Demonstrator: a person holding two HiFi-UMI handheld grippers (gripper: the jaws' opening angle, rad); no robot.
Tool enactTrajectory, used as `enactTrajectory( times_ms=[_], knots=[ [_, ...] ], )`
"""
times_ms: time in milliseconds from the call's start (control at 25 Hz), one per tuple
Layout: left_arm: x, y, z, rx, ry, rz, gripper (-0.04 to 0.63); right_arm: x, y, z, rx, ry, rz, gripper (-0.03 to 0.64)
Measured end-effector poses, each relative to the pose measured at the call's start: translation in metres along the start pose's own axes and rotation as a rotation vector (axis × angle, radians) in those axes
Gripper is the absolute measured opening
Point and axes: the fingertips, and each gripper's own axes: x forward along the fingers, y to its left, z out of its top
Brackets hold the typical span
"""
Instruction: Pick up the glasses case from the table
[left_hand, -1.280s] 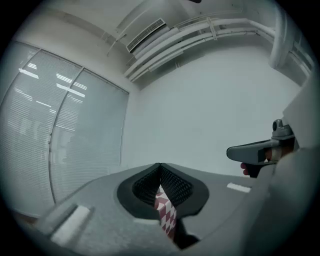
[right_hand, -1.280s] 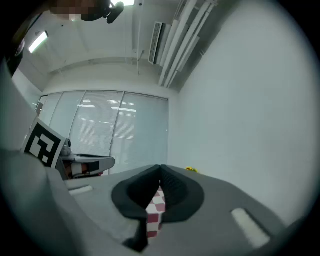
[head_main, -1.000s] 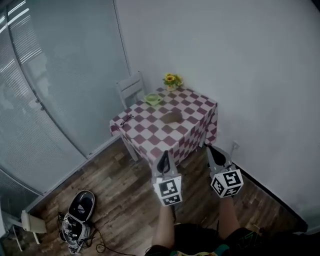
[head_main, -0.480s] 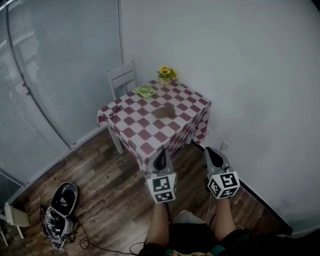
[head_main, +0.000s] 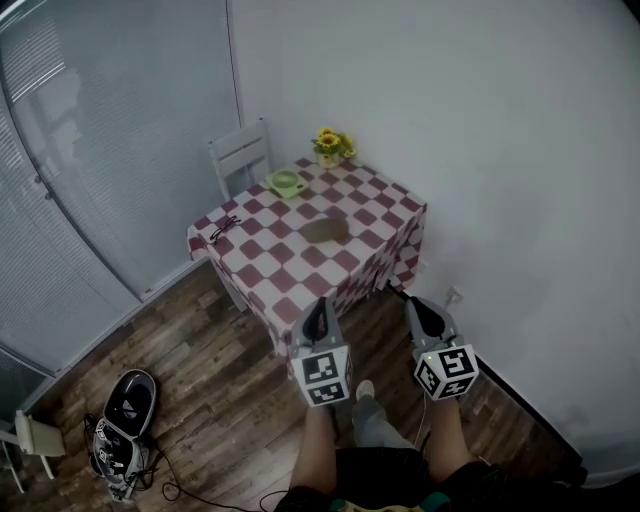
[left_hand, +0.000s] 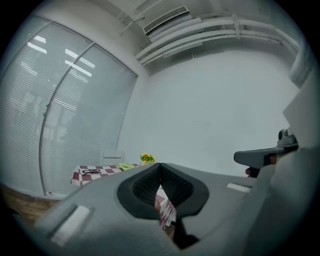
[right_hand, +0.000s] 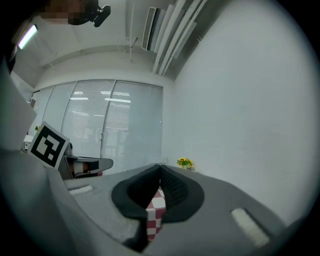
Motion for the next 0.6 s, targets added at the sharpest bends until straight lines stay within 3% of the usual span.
enactTrajectory(
  times_ms=[160,360,600],
  knots=[
    [0.034,-0.014,-0.027,0.005,0.071,0.008,0.011,0.025,-0.026,-0.022,0.006,0.059,0.038,0.003],
    [0.083,-0.031,-0.073,0.002,0.165,0.025,0.011,0.061,-0.071,-0.082,0.024,0.191,0.060,0.003],
    [0.137,-0.039,-0.101,0.042,0.263,0.059,0.011,0.117,-0.117,-0.098,0.118,0.189,0.087,0.003]
  ],
)
